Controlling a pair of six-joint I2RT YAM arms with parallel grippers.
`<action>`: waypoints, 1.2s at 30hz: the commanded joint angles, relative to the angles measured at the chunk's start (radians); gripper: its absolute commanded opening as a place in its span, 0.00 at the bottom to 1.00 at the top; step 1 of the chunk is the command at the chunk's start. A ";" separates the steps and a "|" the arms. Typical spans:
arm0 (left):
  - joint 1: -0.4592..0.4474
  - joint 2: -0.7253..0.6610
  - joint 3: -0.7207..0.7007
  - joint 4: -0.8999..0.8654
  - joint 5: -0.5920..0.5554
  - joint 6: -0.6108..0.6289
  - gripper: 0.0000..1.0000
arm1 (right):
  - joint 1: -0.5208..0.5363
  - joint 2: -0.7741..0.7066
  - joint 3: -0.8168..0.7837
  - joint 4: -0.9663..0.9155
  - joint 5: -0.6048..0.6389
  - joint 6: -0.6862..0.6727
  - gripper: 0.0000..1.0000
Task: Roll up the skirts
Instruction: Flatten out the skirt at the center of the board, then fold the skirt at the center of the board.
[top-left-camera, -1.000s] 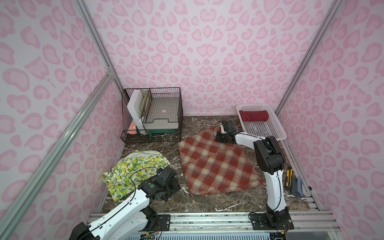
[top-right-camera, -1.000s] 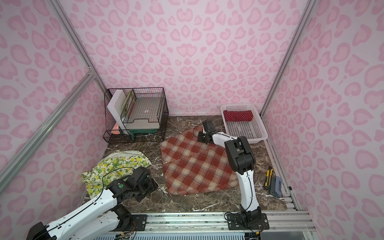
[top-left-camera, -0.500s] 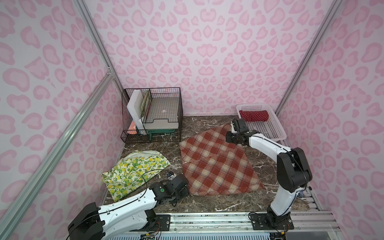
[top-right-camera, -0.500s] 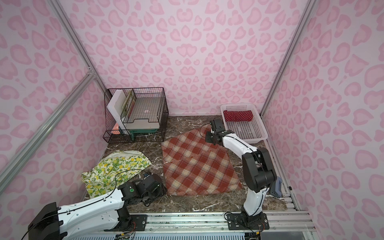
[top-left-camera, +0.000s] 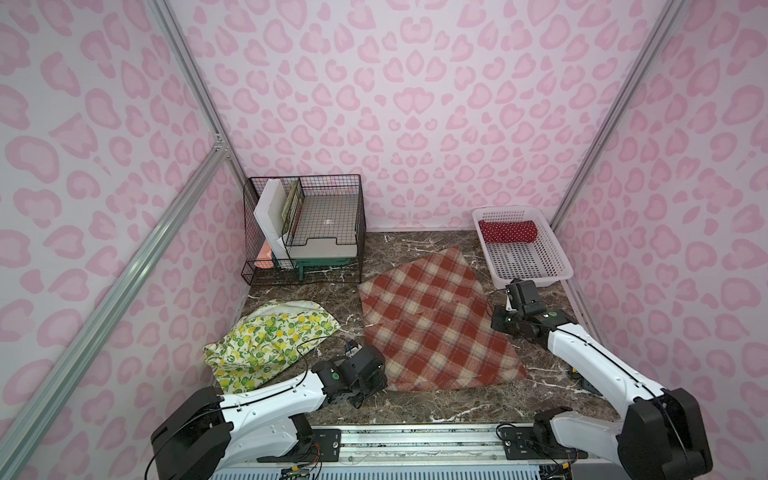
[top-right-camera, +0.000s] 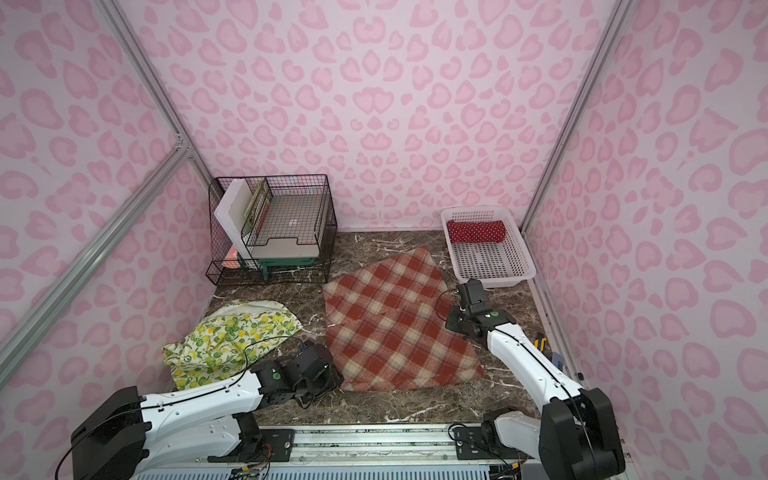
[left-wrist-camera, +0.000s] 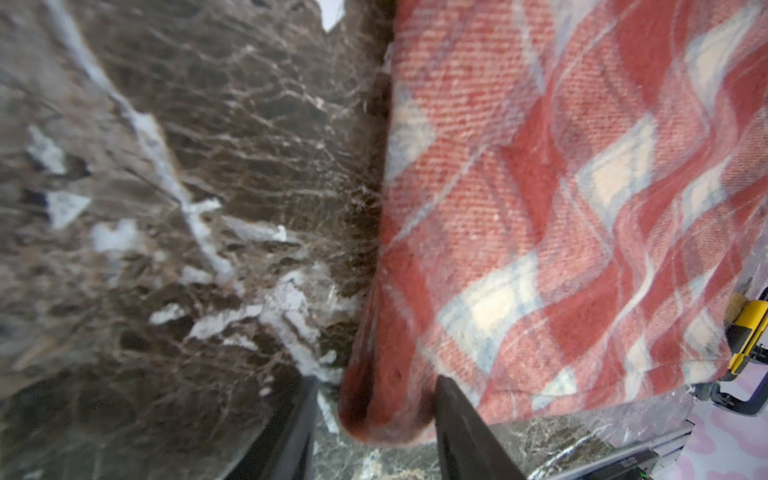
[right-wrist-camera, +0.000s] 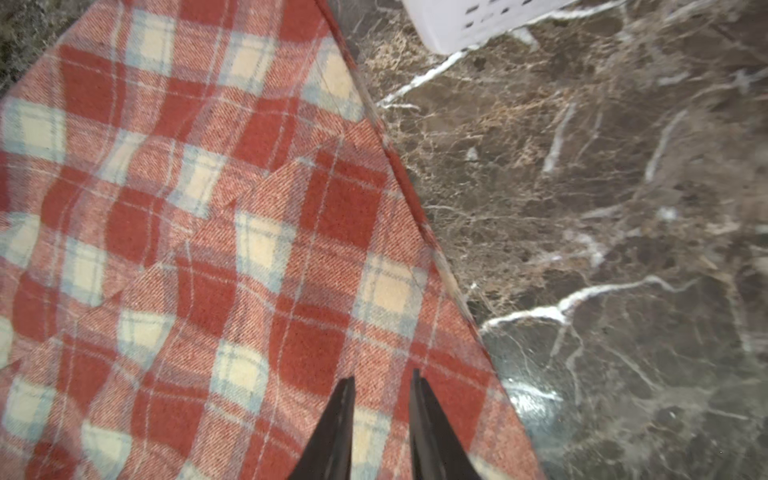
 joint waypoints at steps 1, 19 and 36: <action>-0.012 0.006 -0.006 -0.001 0.022 0.004 0.37 | -0.016 -0.061 -0.024 -0.074 0.042 0.037 0.27; 0.069 -0.241 -0.083 -0.224 -0.170 0.060 0.00 | -0.102 -0.339 -0.268 -0.178 -0.106 0.260 0.38; 0.115 -0.202 -0.033 -0.202 -0.155 0.099 0.00 | 0.278 -0.429 -0.303 -0.474 -0.247 0.550 0.48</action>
